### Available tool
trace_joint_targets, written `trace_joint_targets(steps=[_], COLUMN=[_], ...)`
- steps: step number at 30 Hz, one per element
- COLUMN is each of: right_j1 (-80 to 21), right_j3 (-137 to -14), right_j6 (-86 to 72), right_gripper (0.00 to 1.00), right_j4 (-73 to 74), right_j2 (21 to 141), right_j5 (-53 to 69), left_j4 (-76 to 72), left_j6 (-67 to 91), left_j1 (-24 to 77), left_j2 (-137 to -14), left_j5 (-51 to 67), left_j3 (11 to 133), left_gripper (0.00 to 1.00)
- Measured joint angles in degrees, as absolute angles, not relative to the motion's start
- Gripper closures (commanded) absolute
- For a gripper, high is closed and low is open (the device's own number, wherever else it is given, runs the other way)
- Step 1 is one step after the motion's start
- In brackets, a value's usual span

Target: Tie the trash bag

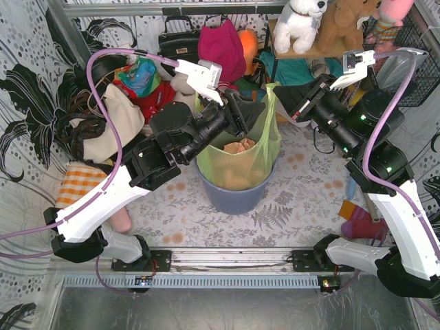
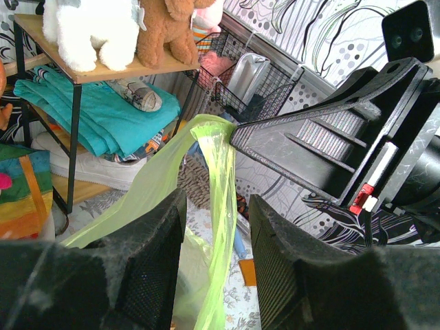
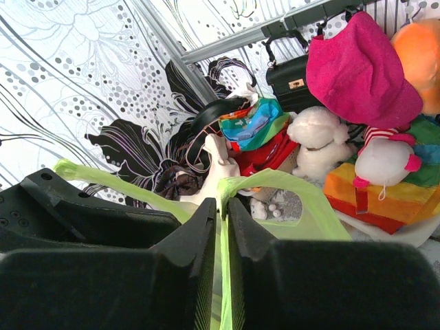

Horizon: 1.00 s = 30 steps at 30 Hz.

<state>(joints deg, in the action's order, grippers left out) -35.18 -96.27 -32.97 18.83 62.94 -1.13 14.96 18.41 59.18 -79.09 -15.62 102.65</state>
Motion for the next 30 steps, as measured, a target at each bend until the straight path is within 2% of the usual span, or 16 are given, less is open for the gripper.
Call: trace_joint_targets(steps=[7, 11, 13, 19, 30], right_j1=[-35.2, -35.2, -35.2, -35.2, -35.2], right_j3=[-96.3, -96.3, -96.3, -96.3, -99.7], right_j6=[-33.0, -33.0, -33.0, -33.0, -33.2], right_gripper=[0.88, 0.94, 1.00, 1.00, 1.00], right_j4=[18.8, 18.9, 18.9, 18.8, 18.5], right_j2=[62.9, 62.9, 62.9, 62.9, 64.0], right_j5=[-1.3, -1.3, -1.3, -1.3, 0.9], left_j4=[15.0, 15.0, 15.0, 15.0, 9.7], left_j6=[18.4, 18.4, 18.4, 18.4, 14.8], left_j1=[59.2, 59.2, 59.2, 59.2, 59.2], left_j2=[-79.1, -79.1, -79.1, -79.1, -79.0], left_j5=[-15.6, -15.6, -15.6, -15.6, -15.4], left_j3=[102.7, 102.7, 102.7, 102.7, 100.2], left_gripper=[0.50, 0.50, 0.50, 0.50, 0.40])
